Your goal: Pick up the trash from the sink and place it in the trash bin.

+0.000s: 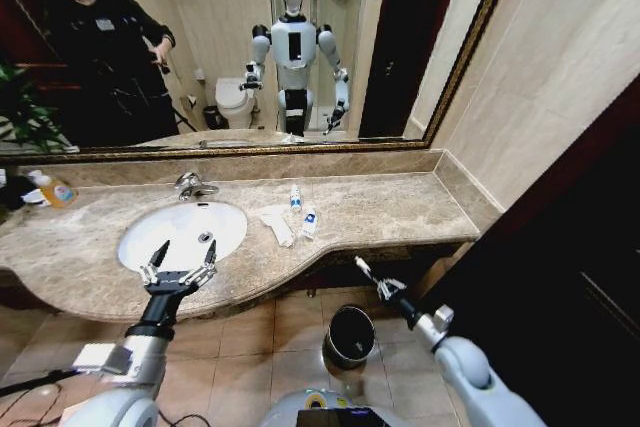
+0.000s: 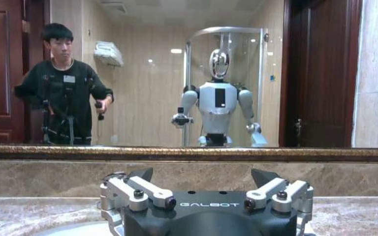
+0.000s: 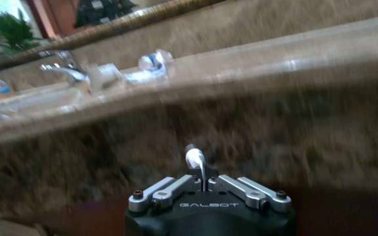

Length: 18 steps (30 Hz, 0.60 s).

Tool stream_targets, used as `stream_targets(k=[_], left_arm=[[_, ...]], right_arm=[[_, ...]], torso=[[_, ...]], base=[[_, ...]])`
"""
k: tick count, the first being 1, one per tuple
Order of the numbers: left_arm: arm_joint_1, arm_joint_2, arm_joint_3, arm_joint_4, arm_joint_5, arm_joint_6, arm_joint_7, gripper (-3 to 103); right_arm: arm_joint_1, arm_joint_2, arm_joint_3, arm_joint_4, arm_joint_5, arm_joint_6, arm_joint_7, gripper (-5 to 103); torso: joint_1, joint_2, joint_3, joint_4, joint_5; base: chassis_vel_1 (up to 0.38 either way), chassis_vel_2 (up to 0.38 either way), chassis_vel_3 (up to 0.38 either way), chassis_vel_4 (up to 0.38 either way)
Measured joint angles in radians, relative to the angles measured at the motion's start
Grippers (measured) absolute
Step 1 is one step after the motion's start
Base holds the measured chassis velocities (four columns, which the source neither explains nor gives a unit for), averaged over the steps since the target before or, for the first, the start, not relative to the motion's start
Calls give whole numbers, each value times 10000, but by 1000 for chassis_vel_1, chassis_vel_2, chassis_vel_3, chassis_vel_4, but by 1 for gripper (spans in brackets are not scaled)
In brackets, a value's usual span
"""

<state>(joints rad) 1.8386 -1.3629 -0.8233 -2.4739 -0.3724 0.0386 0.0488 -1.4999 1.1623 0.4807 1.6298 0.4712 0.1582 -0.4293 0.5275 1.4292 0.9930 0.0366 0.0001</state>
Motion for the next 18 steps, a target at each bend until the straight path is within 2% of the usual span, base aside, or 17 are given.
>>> stream_targets(k=[5,6,8,11,13,14,18], left_arm=[[0,0,0,0,0,0,0,100],[0,0,0,0,0,0,0,100],[0,0,-1,0,0,0,0,100],[0,0,0,0,0,0,1,100],[0,0,-1,-1,0,0,0,100],[0,0,-1,0,0,0,0,100],[0,-1,-1,0,0,0,0,100]], right_arm=[[392,390,-183,-1517,-147,52,-78,1],[652,632,-243,-2278,-373,106,-129,1],[739,713,-252,-2529,-467,133,-154,1],[1328,1281,-280,-3955,-1065,413,-198,1],[1457,1381,-270,-4231,-1168,476,-186,1],[1850,1631,-294,-5105,-1413,710,-76,1],[2419,1761,-482,-6189,-1553,1133,233,1]], torso=[[1,-1,0,3,2],[1,-1,0,3,-1],[1,0,0,3,-4],[1,-1,0,2,0],[1,-1,0,3,1],[1,-1,1,3,2],[1,-1,1,2,-3]], base=[[0,0,0,0],[0,0,0,0],[0,0,0,0],[0,0,0,0],[0,0,0,0],[0,0,0,0],[0,0,0,0]])
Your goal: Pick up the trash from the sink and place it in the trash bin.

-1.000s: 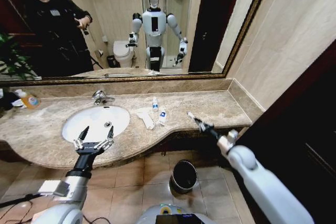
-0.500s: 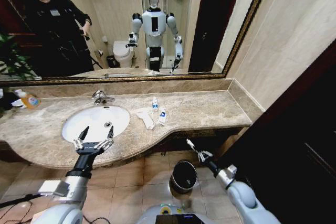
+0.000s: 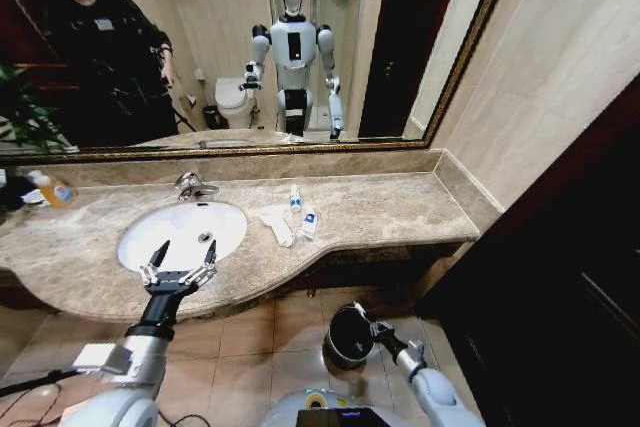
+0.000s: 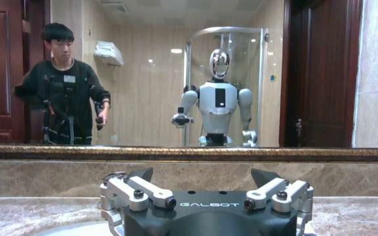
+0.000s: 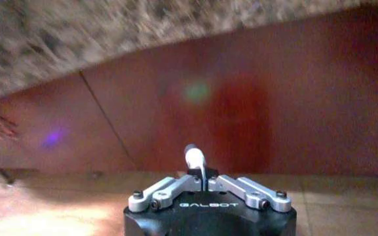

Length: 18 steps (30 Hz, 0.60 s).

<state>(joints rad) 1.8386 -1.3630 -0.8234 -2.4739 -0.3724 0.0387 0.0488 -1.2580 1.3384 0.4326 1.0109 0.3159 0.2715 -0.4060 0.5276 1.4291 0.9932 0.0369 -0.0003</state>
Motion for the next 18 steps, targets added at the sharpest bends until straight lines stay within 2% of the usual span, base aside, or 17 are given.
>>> stream_targets(k=[10,11,14,15,17,18], left_arm=[[0,0,0,0,0,0,0,100],[0,0,0,0,0,0,0,100],[-1,1,0,0,0,0,0,100],[0,1,0,0,0,0,0,100],[0,1,0,0,0,0,0,100],[0,1,0,0,0,0,0,100]], right_arm=[[929,443,-76,-1439,-262,166,464,0],[925,472,-80,-1466,-311,166,509,10],[909,518,-80,-1476,-366,174,624,10],[900,520,-81,-1476,-380,196,675,21],[882,506,-82,-1464,-405,230,685,21],[844,469,-84,-1425,-439,252,670,32]], torso=[[0,0,0,0,-1],[0,0,0,-1,3],[0,0,0,0,3],[0,0,0,0,2],[0,0,0,0,3],[0,0,0,0,3]], base=[[0,0,0,0],[0,0,0,0],[0,0,0,0],[0,0,0,0],[0,0,0,0],[0,0,0,0]])
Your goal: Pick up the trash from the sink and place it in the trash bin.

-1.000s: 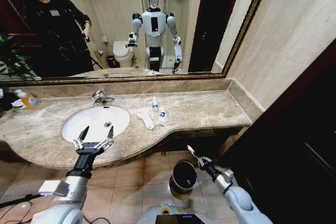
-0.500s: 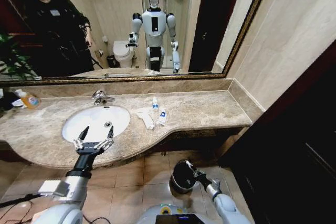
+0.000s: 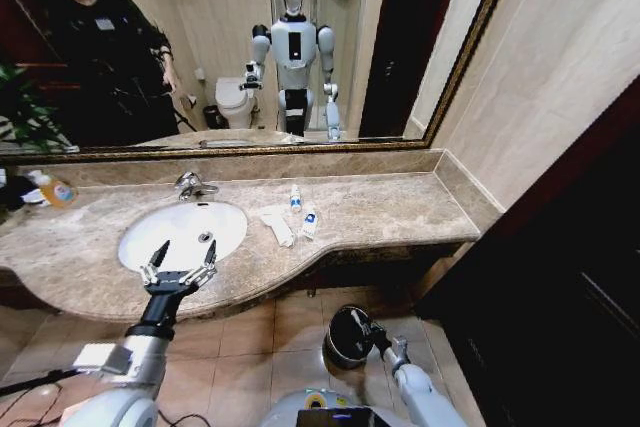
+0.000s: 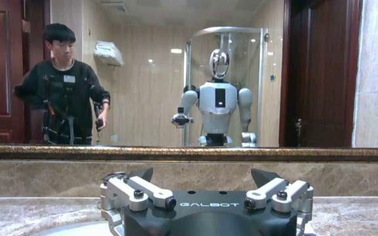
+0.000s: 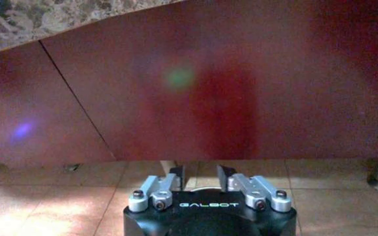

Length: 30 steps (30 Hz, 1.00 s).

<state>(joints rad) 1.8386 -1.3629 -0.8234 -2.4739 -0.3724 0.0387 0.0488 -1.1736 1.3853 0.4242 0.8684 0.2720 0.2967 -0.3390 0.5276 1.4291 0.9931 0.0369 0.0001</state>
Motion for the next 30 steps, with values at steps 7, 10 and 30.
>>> stream_targets(k=[7,10,30], left_arm=[[0,0,0,0,0,0,0,100],[0,0,0,0,0,0,0,100],[0,-1,0,-1,0,0,0,100]], right_arm=[[-227,-140,10,185,-11,26,-127,59],[-306,-137,20,201,38,55,-156,65],[-2054,-878,312,3254,462,320,107,100]], torso=[[0,0,0,-1,0],[0,0,0,-1,-1],[-1,0,-1,0,-2]], base=[[0,0,0,0],[0,0,0,0],[0,0,0,0]])
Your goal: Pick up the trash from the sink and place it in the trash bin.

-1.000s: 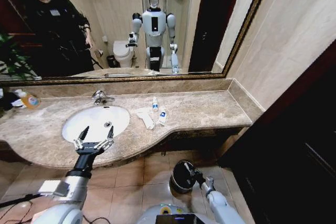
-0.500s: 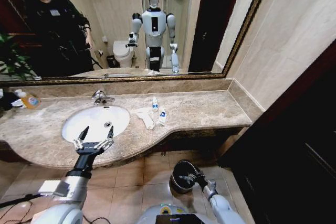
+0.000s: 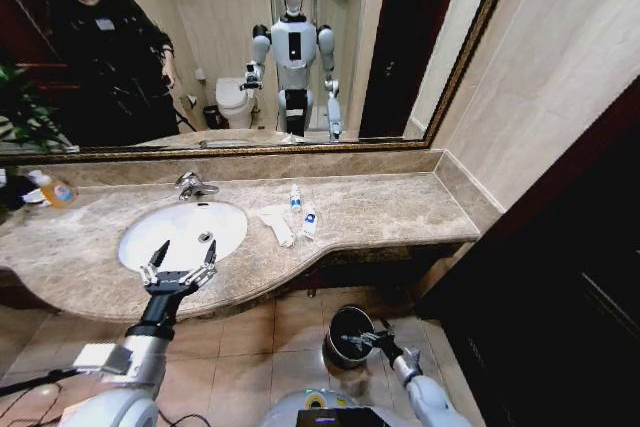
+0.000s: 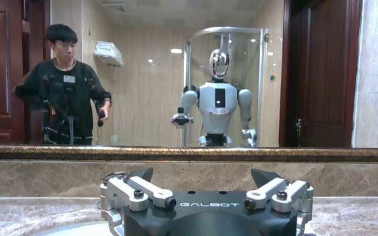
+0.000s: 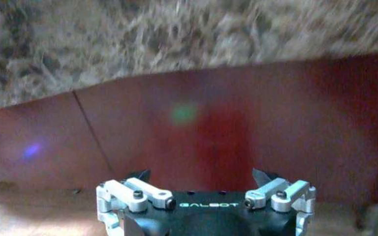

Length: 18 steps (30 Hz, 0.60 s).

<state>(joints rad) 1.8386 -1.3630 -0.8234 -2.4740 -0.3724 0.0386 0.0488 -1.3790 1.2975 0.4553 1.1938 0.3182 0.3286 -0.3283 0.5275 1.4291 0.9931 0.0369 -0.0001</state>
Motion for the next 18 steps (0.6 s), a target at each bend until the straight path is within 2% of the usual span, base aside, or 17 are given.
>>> stream_targets(k=[6,12,15,18], left_arm=[[0,1,1,1,0,0,0,100],[0,1,1,1,0,0,0,100],[0,0,1,0,0,0,1,100],[0,0,1,1,0,0,1,100]], right_arm=[[-869,-429,335,1858,918,-271,239,100],[-1714,-559,1378,5088,1663,-1388,277,100],[-1771,-726,1483,5986,1783,-1650,484,100],[-1643,-1088,1388,7312,2001,-2220,883,100]], torso=[[0,0,0,-1,1],[0,0,0,-3,1],[-1,0,0,-1,-2],[0,0,0,-2,0]], base=[[0,0,0,0],[0,0,0,0],[0,0,0,0],[0,0,0,0]])
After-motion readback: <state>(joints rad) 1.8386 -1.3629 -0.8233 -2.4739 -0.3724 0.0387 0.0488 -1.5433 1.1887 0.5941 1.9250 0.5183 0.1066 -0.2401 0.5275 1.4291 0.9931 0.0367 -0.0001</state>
